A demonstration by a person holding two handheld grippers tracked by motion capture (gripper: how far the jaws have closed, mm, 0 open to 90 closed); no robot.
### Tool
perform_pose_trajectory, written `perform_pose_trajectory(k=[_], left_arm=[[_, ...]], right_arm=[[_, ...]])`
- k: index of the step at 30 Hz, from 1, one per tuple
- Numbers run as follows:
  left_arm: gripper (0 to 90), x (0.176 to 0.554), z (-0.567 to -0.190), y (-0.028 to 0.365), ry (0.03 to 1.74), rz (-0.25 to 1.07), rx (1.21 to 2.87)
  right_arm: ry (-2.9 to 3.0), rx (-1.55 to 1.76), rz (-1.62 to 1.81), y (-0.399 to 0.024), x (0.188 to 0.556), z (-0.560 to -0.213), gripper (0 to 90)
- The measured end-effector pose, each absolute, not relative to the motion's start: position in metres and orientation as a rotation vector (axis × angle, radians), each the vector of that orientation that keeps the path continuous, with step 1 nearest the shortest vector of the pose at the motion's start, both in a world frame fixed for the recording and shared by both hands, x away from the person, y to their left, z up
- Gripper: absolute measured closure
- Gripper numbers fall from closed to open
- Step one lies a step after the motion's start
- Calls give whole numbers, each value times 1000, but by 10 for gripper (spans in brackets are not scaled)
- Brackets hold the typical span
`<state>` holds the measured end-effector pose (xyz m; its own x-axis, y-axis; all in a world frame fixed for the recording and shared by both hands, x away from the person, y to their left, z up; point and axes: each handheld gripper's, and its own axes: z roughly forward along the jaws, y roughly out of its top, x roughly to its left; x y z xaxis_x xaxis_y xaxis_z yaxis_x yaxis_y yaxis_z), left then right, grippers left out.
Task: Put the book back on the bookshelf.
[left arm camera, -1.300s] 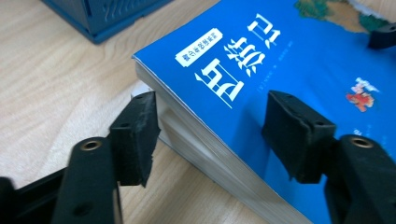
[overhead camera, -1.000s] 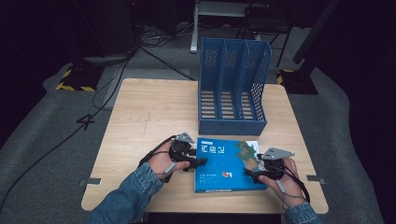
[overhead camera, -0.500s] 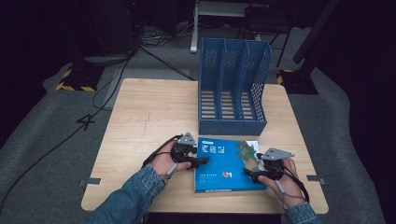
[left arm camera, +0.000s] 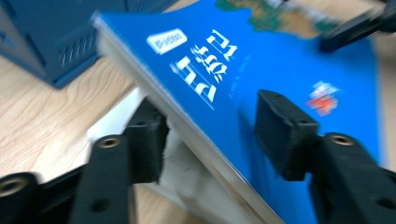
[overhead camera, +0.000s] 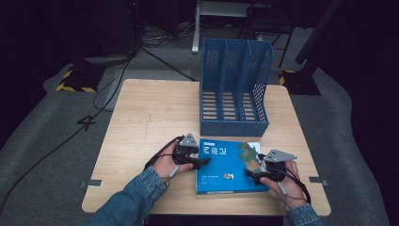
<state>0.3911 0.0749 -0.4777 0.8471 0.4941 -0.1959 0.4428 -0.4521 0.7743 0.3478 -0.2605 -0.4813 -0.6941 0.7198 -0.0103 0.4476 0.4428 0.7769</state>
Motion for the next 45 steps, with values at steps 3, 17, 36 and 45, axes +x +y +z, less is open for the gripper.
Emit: perform_pose_trajectory(k=[3, 17, 36, 45], left_arm=[[367, 397, -488, 75, 698, 23, 2043], [493, 390, -492, 77, 701, -166, 2045], [513, 382, -488, 71, 752, -99, 2060], [742, 388, -471, 71, 839, -210, 2040]], right_arm=[[2357, 996, 1125, -261, 348, -482, 154], [2334, 991, 1137, -261, 346, -484, 151], [2342, 1014, 1096, -252, 337, -477, 355], [2401, 845, 1059, -240, 318, -465, 390]])
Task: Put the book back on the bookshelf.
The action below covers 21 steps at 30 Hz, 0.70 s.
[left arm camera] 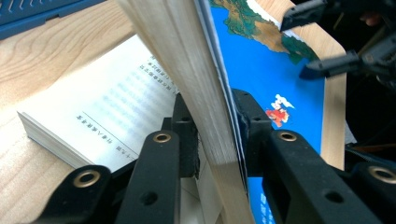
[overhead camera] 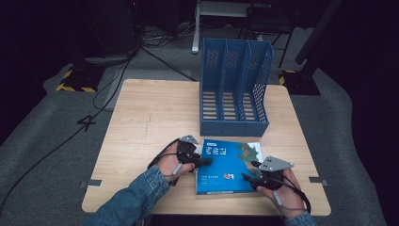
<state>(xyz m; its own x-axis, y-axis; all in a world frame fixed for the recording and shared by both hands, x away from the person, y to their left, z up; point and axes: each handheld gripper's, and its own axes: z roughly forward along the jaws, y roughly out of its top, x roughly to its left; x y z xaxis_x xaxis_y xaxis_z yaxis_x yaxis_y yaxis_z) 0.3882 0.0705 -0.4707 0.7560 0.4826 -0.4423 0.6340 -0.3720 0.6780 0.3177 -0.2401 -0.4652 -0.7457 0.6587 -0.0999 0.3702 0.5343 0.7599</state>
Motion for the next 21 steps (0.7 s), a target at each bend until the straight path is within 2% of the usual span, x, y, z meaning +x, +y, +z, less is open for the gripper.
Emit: perform_pose_trajectory(k=[6, 9, 13, 21], left_arm=[[770, 385, -455, 63, 822, -161, 2072], [782, 387, -453, 63, 829, -178, 2065], [788, 389, -452, 63, 850, -205, 2044], [794, 387, -443, 63, 869, -250, 1995]], right_arm=[[2411, 760, 1070, -225, 305, -460, 374], [2421, 737, 1046, -210, 296, -459, 257], [2431, 665, 1006, -192, 291, -464, 260], [2441, 549, 943, -168, 288, -480, 175]])
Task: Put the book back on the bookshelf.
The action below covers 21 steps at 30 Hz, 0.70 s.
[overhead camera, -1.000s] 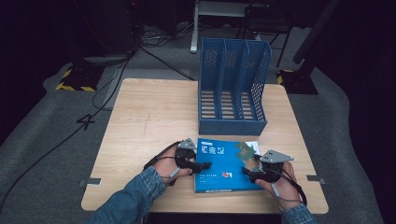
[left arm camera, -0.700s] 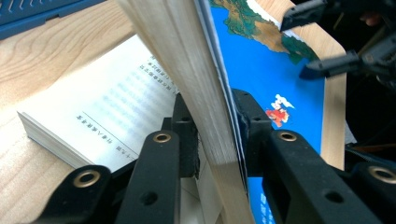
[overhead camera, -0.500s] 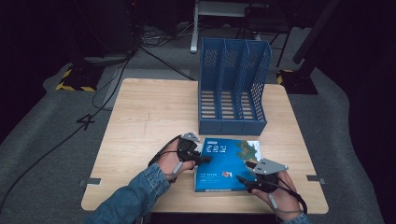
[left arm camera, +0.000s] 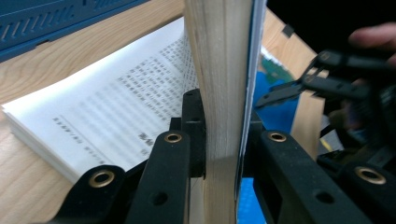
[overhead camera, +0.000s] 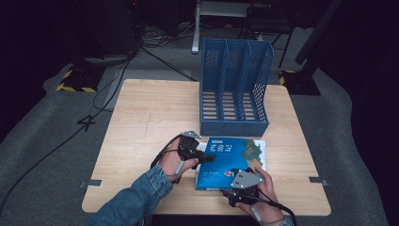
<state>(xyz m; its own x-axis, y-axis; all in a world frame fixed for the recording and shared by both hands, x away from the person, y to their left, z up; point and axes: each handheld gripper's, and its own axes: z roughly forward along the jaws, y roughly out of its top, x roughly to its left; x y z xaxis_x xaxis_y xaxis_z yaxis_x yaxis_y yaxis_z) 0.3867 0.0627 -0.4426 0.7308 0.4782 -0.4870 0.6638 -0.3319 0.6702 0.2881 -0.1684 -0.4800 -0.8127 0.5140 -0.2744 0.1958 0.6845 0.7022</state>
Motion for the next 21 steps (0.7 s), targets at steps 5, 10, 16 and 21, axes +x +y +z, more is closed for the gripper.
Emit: perform_pose_trajectory(k=[5, 10, 16, 21], left_arm=[[795, 389, -439, 63, 885, -293, 1970], [795, 390, -436, 63, 900, -336, 1947], [795, 388, -424, 60, 870, -392, 1933], [794, 389, -419, 60, 863, -414, 1922]], right_arm=[[2393, 501, 908, -165, 287, -483, 148], [2345, 430, 849, -160, 285, -490, 70], [2274, 412, 819, -157, 283, -493, 0], [2242, 401, 829, -158, 282, -491, 0]])
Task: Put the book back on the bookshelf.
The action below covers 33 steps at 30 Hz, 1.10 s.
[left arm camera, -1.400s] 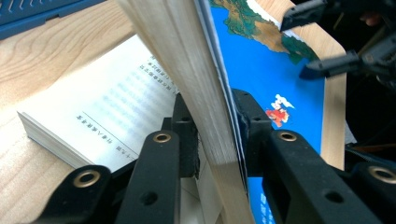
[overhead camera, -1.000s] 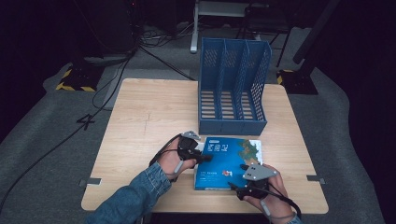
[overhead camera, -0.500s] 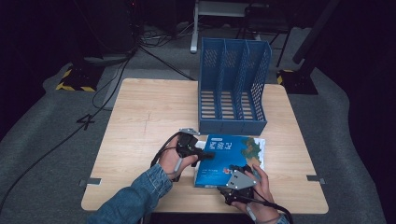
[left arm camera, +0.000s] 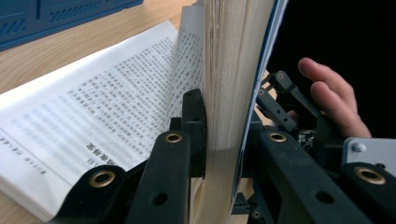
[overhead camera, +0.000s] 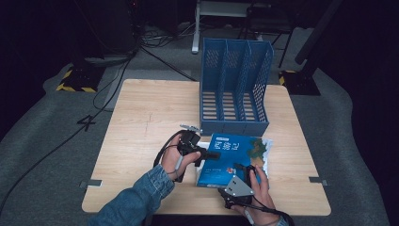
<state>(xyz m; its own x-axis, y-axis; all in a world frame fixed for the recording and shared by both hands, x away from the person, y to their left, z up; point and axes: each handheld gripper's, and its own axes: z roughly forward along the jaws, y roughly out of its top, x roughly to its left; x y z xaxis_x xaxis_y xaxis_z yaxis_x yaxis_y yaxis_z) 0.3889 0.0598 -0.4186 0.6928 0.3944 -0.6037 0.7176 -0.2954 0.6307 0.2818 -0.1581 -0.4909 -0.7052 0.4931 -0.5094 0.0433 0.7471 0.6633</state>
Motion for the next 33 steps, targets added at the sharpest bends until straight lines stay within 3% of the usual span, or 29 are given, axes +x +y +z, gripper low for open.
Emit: perform_pose_trajectory(k=[10, 17, 20, 26, 33], left_arm=[[794, 393, -412, 58, 854, -418, 1943], [779, 391, -417, 54, 846, -282, 2003], [742, 393, -419, 57, 863, -291, 1965], [680, 391, -432, 62, 913, -231, 1901], [607, 392, -446, 68, 982, -256, 1885]], right_arm=[[2151, 291, 666, -157, 279, -499, 3], [2197, 323, 679, -161, 288, -499, 6], [2230, 334, 665, -161, 292, -496, 13], [2257, 235, 562, -159, 290, -493, 202], [2242, 189, 499, -158, 292, -493, 268]])
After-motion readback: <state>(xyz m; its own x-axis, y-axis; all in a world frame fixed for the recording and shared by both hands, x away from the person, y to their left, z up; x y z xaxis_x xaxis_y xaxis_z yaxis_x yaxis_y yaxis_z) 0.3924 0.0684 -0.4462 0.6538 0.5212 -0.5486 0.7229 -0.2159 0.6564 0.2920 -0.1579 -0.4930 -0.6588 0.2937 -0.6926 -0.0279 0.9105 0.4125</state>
